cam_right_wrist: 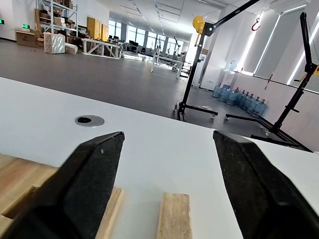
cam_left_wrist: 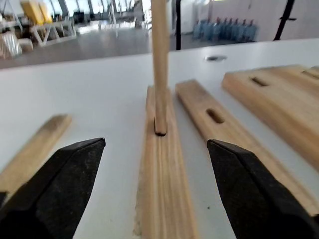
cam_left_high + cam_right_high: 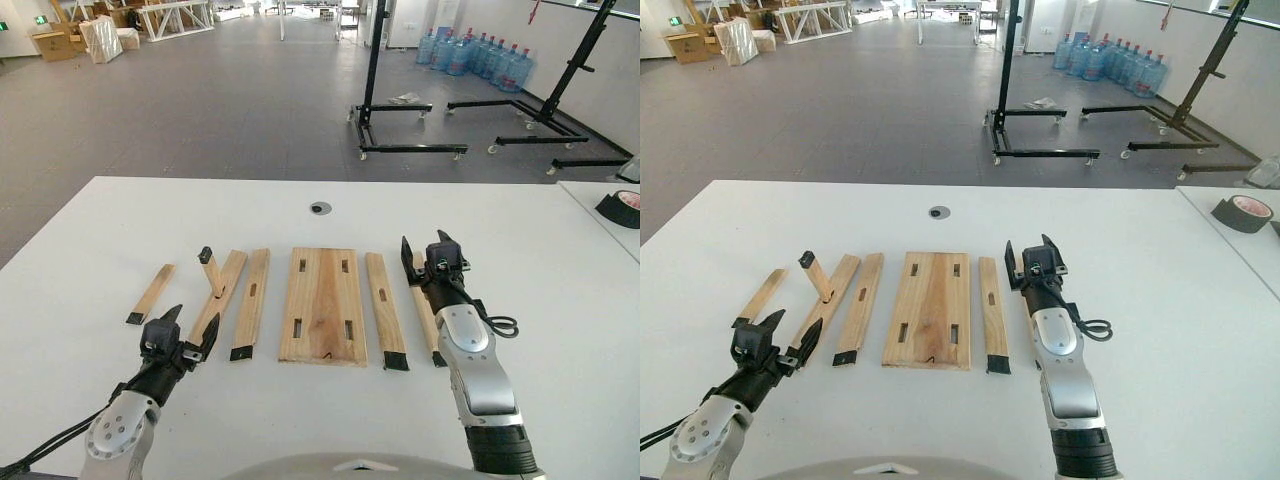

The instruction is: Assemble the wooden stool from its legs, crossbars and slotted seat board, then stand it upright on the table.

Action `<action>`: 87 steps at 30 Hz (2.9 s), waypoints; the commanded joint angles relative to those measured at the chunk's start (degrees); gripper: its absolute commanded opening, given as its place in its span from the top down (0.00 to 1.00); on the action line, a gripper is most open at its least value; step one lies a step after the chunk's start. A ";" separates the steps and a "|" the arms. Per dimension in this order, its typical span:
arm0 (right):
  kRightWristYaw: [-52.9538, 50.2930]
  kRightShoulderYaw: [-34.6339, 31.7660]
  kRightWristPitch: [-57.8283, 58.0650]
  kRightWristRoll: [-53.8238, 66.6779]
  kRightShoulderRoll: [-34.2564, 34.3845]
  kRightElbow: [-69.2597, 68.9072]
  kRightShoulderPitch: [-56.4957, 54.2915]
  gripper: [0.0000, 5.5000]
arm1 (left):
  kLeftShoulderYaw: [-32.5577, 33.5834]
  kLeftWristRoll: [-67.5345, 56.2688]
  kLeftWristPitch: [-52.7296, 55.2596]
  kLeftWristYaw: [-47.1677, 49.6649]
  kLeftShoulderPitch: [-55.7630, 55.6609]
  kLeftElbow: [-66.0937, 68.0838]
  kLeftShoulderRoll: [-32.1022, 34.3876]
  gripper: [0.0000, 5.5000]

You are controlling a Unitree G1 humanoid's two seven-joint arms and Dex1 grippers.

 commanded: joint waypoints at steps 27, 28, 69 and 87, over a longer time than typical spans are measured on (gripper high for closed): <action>0.64 0.77 2.74 -0.84 0.55 -1.85 -1.50 0.40 | -1.29 -1.19 33.39 4.47 -9.38 -2.90 2.26 0.63; 0.63 0.69 2.66 -0.86 0.53 -1.81 -1.47 0.40 | -0.65 -1.62 32.45 4.70 -9.88 -3.25 1.61 0.63; 25.91 -0.03 36.91 84.71 -6.01 -9.57 -10.84 0.40 | -2.09 -49.61 41.41 -51.55 -24.00 -1.20 19.29 0.63; 26.27 -1.68 45.32 90.47 -12.71 -5.83 -18.42 0.40 | -4.57 -47.15 39.10 -51.15 -22.27 -2.08 19.74 0.63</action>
